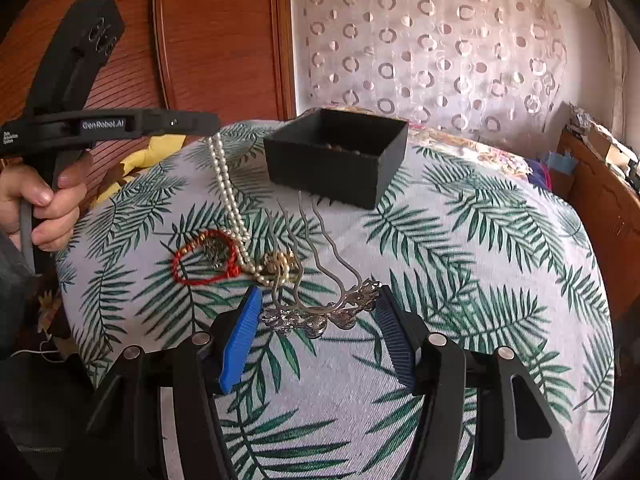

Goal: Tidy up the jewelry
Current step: 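Grasp the pearl necklace with the left tool while the right tool grasps the silver hair comb, then carry the pearls and comb into the black box and open both tools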

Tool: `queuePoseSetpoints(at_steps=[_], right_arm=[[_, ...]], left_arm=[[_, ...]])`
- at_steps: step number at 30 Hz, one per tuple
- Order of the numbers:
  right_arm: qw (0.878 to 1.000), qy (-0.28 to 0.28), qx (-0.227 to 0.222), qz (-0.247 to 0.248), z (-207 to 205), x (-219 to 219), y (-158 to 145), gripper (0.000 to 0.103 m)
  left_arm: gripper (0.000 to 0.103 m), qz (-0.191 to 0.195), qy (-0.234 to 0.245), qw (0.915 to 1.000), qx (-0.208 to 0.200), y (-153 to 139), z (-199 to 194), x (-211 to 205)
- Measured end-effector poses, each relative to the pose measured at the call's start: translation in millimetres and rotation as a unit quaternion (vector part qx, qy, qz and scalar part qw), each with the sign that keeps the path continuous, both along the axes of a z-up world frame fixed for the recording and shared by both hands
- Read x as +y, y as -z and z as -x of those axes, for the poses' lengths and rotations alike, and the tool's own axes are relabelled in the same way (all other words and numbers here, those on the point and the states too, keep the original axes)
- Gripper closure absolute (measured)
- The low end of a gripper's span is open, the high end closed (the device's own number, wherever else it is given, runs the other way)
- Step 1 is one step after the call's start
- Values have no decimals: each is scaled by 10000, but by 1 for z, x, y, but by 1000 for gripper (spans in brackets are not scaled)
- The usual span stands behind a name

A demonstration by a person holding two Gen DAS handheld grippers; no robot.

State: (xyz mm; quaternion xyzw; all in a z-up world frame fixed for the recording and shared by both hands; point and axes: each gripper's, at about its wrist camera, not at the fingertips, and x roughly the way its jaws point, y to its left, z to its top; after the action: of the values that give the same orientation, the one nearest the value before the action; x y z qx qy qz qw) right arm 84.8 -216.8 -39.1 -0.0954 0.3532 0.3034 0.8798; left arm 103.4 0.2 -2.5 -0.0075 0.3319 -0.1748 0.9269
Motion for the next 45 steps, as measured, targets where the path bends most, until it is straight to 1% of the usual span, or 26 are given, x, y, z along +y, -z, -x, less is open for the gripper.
queuePoseSetpoints(at_steps=[6, 11, 18, 30, 34, 38, 45], right_arm=[[9999, 15, -90, -47, -6, 2, -10, 42], [9998, 15, -193, -47, -10, 3, -19, 42], [9997, 81, -239, -70, -17, 1, -24, 42], [9993, 97, -361, -95, -22, 2, -37, 42], [9991, 101, -407, -106, -26, 3, -41, 42], [9989, 85, -462, -70, -32, 7, -46, 42], [9982, 75, -588, -30, -42, 13, -57, 42]], left_arm=[[99, 50, 63, 9997, -226, -23, 0, -4], [99, 16, 113, 9990, -429, -42, 0, -9], [99, 1, 124, 9977, -671, -68, -3, -13], [99, 48, 95, 9950, -993, -111, -11, -17], [99, -7, 60, 9938, -1111, -125, -17, -18], [99, -85, -5, 9931, -1168, -135, -27, -19], [99, -168, -92, 9943, -1050, -138, -54, -19]])
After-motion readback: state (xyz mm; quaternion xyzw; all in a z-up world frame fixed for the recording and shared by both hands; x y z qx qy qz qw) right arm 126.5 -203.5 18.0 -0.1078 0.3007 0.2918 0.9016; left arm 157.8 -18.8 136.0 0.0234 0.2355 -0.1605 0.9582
